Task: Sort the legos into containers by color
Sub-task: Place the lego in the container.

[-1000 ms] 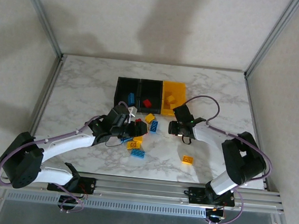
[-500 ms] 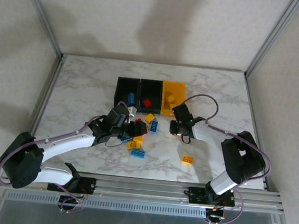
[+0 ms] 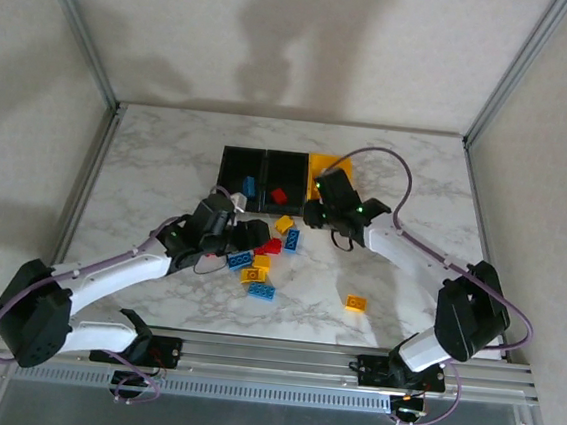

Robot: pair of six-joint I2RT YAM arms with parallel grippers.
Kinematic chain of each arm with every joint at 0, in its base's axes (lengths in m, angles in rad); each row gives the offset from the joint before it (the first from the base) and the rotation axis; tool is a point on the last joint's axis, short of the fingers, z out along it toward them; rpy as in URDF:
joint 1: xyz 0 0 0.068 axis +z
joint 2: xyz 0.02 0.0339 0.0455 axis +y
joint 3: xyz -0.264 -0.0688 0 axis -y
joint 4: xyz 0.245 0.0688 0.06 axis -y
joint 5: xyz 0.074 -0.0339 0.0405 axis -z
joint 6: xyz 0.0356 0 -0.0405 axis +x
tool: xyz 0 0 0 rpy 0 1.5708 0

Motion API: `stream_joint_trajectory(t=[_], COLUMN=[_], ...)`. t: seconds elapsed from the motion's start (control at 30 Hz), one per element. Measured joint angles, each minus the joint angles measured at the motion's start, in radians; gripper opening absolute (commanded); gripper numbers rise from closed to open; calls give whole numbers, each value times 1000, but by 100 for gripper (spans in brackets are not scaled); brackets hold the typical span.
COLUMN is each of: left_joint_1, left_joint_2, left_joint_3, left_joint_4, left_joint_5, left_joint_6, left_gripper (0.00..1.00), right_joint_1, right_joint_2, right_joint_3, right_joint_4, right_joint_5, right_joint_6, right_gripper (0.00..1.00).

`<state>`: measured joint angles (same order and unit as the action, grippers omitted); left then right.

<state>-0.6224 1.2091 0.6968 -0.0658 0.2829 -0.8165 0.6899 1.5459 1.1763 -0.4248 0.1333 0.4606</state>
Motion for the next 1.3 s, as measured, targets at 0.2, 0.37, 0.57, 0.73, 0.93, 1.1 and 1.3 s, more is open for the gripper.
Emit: stream_joint_trajectory(t=[0.2,0.37,0.57,0.73,0.93,1.1,1.3], left_joint_1=[106,139,161,180,195,199,199], left_joint_2=[-63,-103,-138,-160,-164,-164,-164], left_joint_3=[0,0,-8,-28,-32,-32,-32], left_joint_4=[-40,-71,-90,-105,-117,-119,-119], left_joint_5=[-5,-4,-3,-2,6,8,9], left_joint_6=[0,0,1,1,4,4,5], left_gripper=[59,59,59,59,59,60,59], right_joint_1=[35,39,36,18,6,-3,-25], right_joint_2=[196,408,602,681,743,773,784], right_joint_3=[244,457,677,781,871,903,903], right_joint_4=[-21,-79,-151,-192,-224,-235,-246], right_joint_5=[-7,-6,5,21,24,24,24], right_joint_6=[22,44,67,89,101,106,121], right_gripper=[31,31,31,31,32,32,37])
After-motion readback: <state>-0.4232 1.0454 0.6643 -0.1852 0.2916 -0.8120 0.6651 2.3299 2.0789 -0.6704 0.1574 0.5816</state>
